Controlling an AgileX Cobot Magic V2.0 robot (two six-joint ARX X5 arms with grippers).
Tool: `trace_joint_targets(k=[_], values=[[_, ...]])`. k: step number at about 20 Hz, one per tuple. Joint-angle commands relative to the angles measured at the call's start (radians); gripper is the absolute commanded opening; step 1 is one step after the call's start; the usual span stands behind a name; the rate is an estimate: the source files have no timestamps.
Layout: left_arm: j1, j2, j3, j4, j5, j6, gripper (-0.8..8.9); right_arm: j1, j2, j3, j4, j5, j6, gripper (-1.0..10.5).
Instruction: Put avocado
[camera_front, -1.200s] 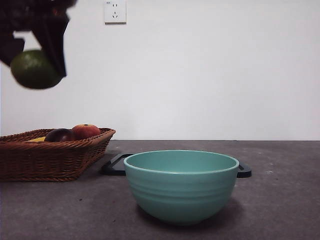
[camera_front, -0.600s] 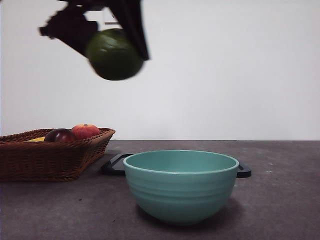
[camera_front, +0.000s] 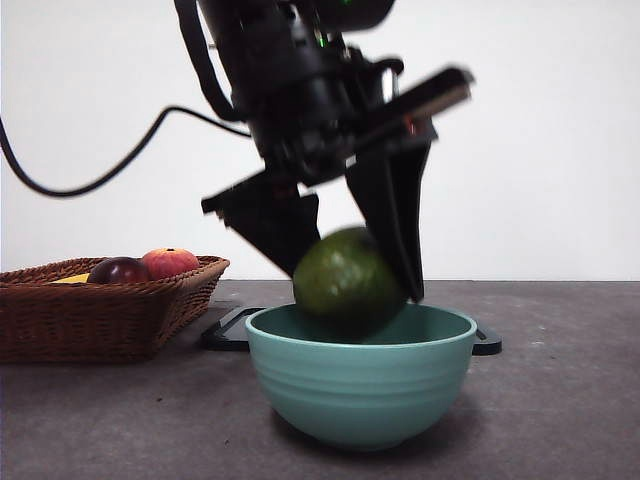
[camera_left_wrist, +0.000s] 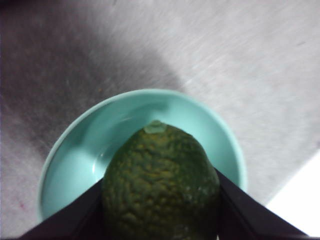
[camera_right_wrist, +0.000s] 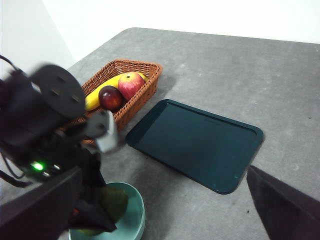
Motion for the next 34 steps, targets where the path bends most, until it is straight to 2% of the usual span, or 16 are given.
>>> trace_joint_targets(k=[1, 10, 11, 12, 14, 15, 18, 24, 28, 31, 34], values=[[-0.011, 0.056, 0.019, 0.015, -0.002, 0.003, 1.15, 0.004, 0.002, 0.019, 0.009, -0.004, 0.005, 6.3], [-0.018, 0.119, 0.019, 0.024, -0.001, 0.022, 1.23, 0.004, 0.002, 0.019, 0.010, -0.003, 0.016, 6.3], [-0.018, 0.119, 0.019, 0.020, -0.001, 0.025, 1.44, 0.004, 0.002, 0.019, 0.010, -0.003, 0.016, 6.3], [-0.018, 0.119, 0.019, 0.019, -0.001, 0.024, 2.12, 0.004, 0.002, 0.019, 0.010, -0.002, 0.016, 6.3], [-0.021, 0.119, 0.019, 0.020, -0.001, 0.024, 4.10, 0.004, 0.002, 0.019, 0.010, 0.000, 0.016, 6.3], [-0.021, 0.119, 0.023, 0.019, 0.000, 0.024, 4.55, 0.004, 0.002, 0.019, 0.010, 0.000, 0.016, 6.3], [-0.021, 0.117, 0.055, -0.003, 0.000, 0.027, 4.72, 0.004, 0.002, 0.019, 0.010, 0.000, 0.016, 6.3], [-0.023, 0.104, 0.200, -0.150, 0.000, 0.069, 4.69, 0.004, 0.002, 0.019, 0.010, 0.000, 0.016, 6.3], [-0.023, -0.014, 0.213, -0.201, -0.006, 0.107, 4.69, 0.004, 0.002, 0.019, 0.010, 0.000, 0.017, 6.3], [-0.023, -0.148, 0.213, -0.272, -0.071, 0.155, 4.74, 0.004, 0.002, 0.019, 0.010, 0.001, 0.018, 6.3], [-0.023, -0.295, 0.213, -0.354, -0.143, 0.190, 5.76, 0.004, 0.002, 0.019, 0.009, 0.001, 0.018, 6.3]])
